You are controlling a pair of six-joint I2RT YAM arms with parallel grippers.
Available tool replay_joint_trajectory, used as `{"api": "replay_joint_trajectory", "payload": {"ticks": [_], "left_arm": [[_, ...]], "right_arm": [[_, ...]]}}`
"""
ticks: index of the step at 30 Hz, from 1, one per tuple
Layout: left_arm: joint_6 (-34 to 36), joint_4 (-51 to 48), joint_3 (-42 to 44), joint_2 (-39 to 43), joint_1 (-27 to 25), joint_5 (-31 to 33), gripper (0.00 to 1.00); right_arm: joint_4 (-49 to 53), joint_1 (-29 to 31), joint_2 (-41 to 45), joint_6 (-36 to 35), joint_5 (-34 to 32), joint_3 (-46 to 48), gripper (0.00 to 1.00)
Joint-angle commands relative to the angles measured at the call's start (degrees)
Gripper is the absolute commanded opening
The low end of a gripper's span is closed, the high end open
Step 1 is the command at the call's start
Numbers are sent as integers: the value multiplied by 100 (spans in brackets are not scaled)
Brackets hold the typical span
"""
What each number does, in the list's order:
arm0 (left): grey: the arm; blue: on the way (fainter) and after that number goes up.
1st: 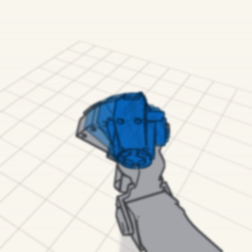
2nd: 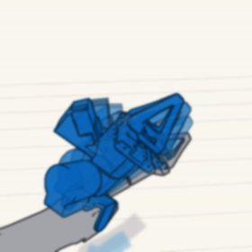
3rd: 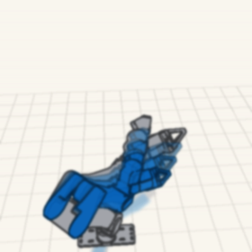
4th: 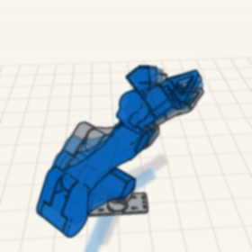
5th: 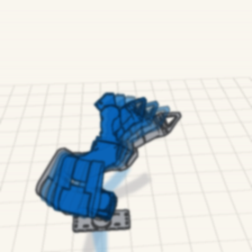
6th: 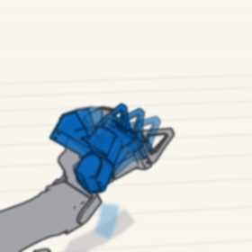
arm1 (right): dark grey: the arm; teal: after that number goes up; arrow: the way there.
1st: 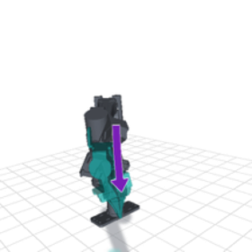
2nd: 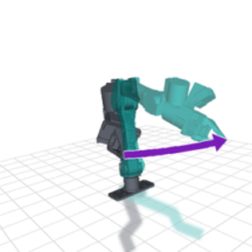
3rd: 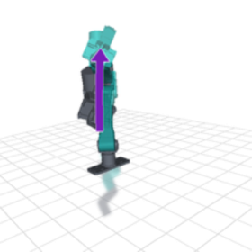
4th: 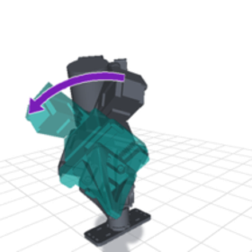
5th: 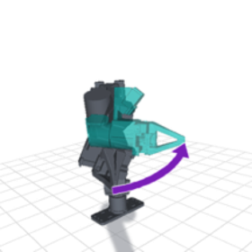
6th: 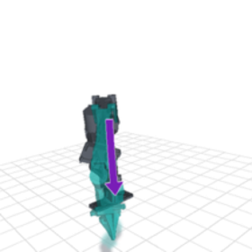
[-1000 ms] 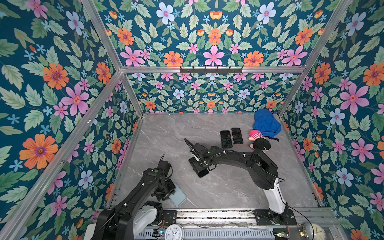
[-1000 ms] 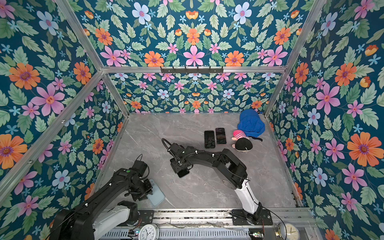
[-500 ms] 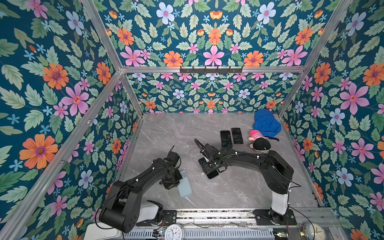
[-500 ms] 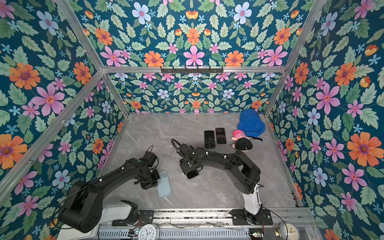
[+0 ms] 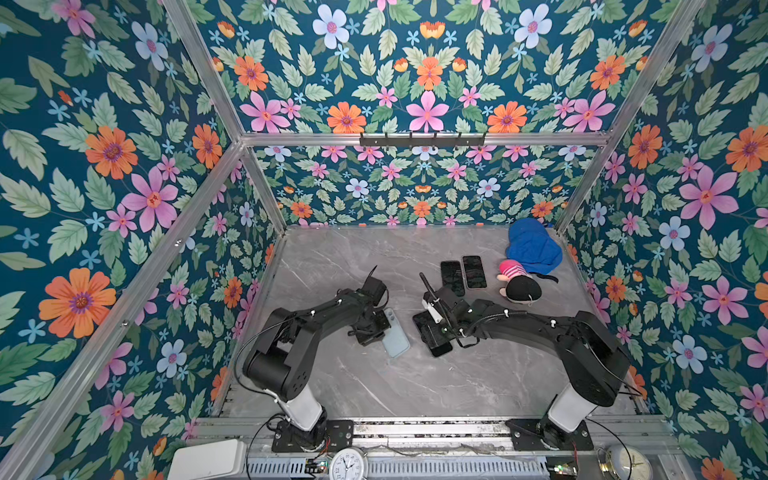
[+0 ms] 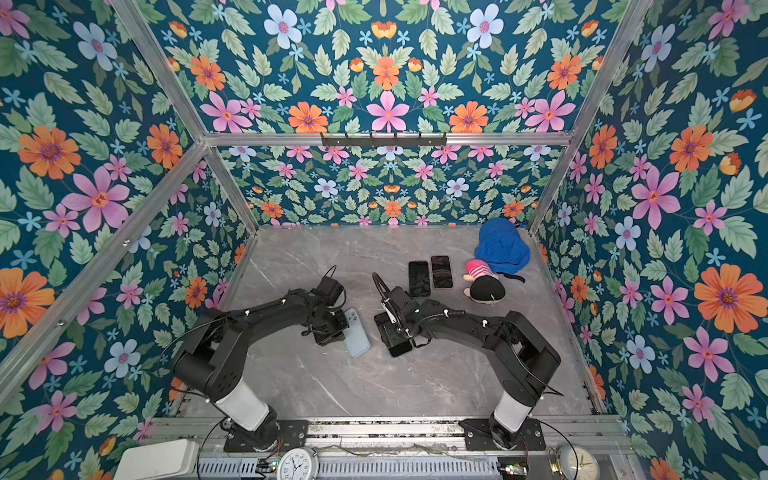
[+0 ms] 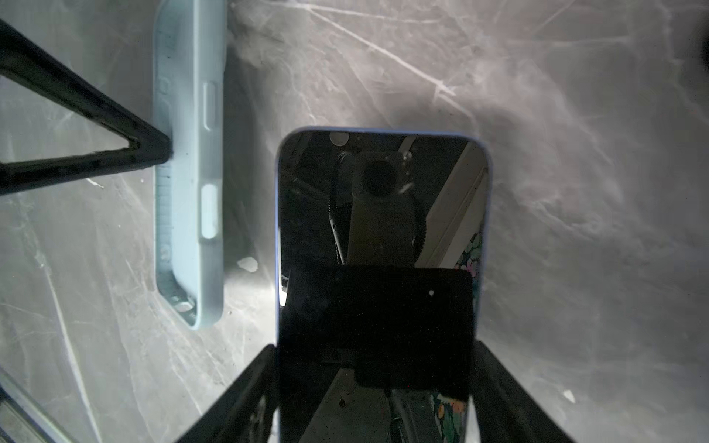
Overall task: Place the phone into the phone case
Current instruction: 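Lift the black phone with the right gripper while the left holds the light-blue case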
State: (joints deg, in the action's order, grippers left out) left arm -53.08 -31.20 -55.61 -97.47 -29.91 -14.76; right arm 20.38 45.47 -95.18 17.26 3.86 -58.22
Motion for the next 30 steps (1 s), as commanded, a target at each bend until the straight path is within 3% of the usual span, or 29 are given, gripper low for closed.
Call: {"api": "replay_joint_trajectory", "payload": {"ticks": [1, 9, 12, 16, 24, 30], "left_arm": [[-210, 118, -296, -252, -97, 51, 10], [13, 928, -135, -26, -123, -415, 42], [146, 2145, 489, 462, 68, -1174, 44], [-280, 4267, 1069, 668, 121, -2439, 45], [-484, 5297, 1297, 586, 187, -2997, 47], [-471, 5491, 1299, 336, 249, -3147, 47]], "right_arm": [[-332, -94, 280, -217, 25, 117, 70], [-720, -280, 595, -523, 67, 523, 70], [-910, -293, 588, -674, 73, 591, 70], [-1036, -293, 571, -724, 133, 606, 70], [-954, -291, 424, -759, 181, 398, 70], [-912, -293, 403, -728, 240, 300, 69]]}}
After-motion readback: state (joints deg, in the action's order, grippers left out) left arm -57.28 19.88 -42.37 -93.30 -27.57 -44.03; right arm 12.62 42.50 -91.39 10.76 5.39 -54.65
